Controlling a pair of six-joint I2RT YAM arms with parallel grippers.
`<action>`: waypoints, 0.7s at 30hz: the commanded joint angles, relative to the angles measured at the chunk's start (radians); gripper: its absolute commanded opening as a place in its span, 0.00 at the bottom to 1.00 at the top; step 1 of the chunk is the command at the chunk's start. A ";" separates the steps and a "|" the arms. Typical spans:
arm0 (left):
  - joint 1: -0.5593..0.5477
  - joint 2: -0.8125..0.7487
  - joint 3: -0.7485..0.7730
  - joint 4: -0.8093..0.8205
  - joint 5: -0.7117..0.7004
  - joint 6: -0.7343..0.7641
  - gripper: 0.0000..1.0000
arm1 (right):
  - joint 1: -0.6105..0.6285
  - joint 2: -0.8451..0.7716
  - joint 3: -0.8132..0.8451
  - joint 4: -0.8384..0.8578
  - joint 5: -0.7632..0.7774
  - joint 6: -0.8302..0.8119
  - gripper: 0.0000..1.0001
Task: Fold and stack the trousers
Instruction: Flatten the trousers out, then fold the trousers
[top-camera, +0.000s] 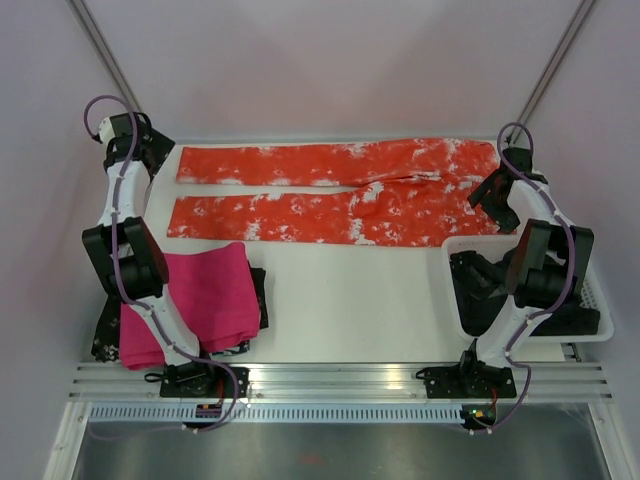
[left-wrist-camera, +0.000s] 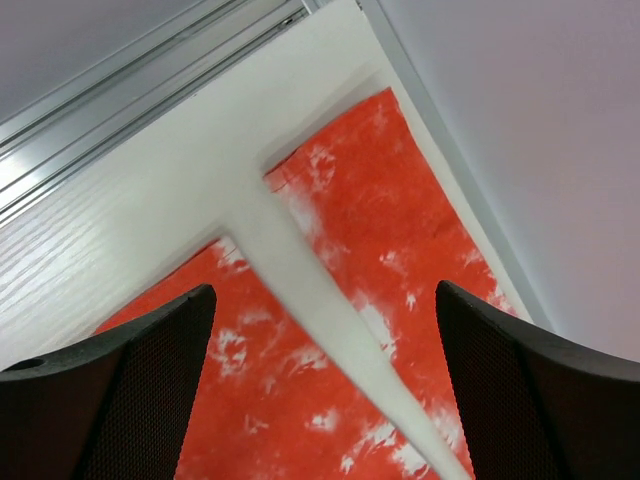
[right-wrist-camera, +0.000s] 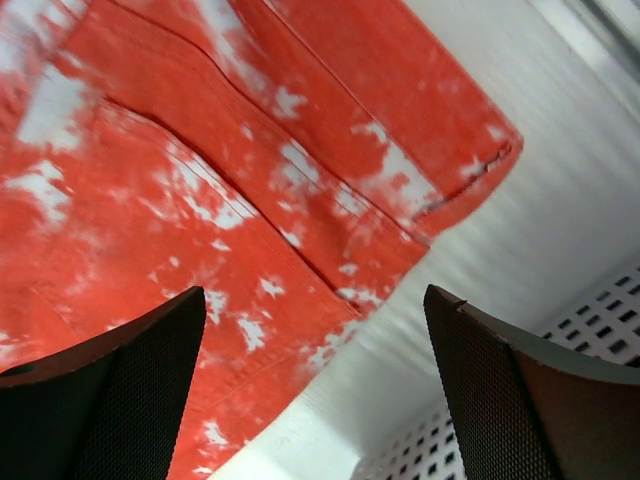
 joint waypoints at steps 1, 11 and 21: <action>0.003 -0.067 -0.092 -0.041 -0.004 0.062 0.96 | -0.001 -0.049 -0.086 0.036 0.018 0.061 0.96; 0.006 -0.110 -0.227 -0.081 0.042 -0.017 0.95 | -0.020 -0.106 -0.278 0.135 0.094 0.116 0.92; 0.057 -0.036 -0.315 -0.115 0.116 -0.148 0.90 | -0.021 0.016 -0.226 0.226 0.114 0.159 0.71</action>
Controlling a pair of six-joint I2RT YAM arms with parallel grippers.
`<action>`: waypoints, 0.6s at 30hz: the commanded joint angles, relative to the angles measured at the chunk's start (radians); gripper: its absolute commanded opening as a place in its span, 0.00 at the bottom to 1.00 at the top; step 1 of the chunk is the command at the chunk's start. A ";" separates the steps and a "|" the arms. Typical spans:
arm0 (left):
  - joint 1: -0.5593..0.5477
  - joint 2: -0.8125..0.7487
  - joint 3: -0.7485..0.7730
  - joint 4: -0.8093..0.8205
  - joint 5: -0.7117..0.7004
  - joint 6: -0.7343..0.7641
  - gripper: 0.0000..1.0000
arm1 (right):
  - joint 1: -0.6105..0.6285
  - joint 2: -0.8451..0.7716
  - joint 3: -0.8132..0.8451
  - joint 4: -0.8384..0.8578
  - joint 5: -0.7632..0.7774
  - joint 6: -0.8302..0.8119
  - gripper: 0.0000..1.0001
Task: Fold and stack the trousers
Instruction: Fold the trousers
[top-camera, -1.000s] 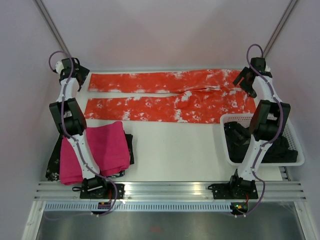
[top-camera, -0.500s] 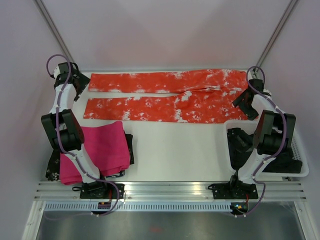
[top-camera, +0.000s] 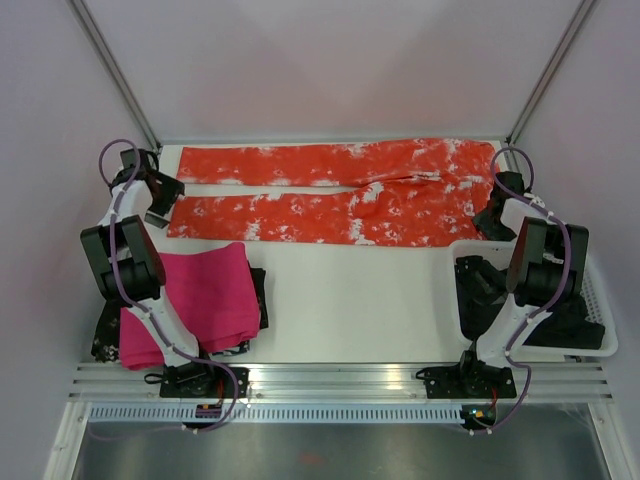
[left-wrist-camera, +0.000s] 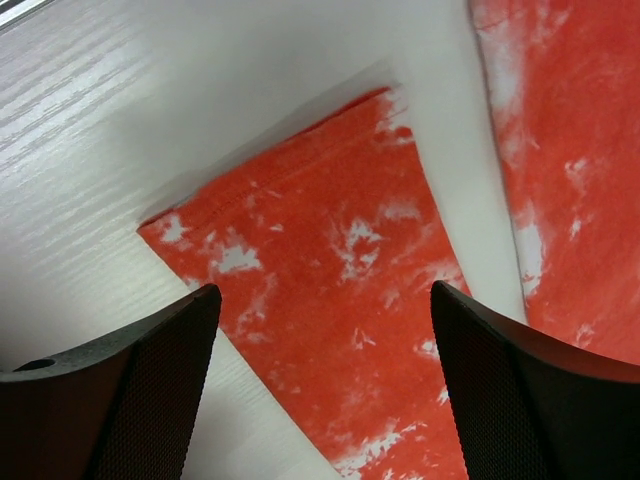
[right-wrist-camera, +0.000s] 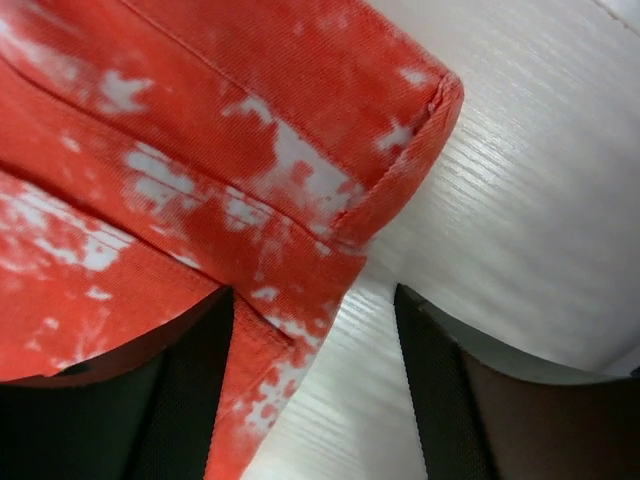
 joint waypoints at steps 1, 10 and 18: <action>0.024 0.029 -0.029 -0.021 0.032 -0.078 0.89 | -0.005 0.049 0.037 0.028 0.048 0.021 0.64; 0.032 0.046 -0.066 -0.136 -0.014 -0.120 0.83 | -0.005 0.029 0.036 0.036 0.073 -0.023 0.22; 0.032 0.034 -0.165 -0.130 -0.028 -0.172 0.81 | -0.005 0.046 0.077 0.011 0.052 -0.023 0.15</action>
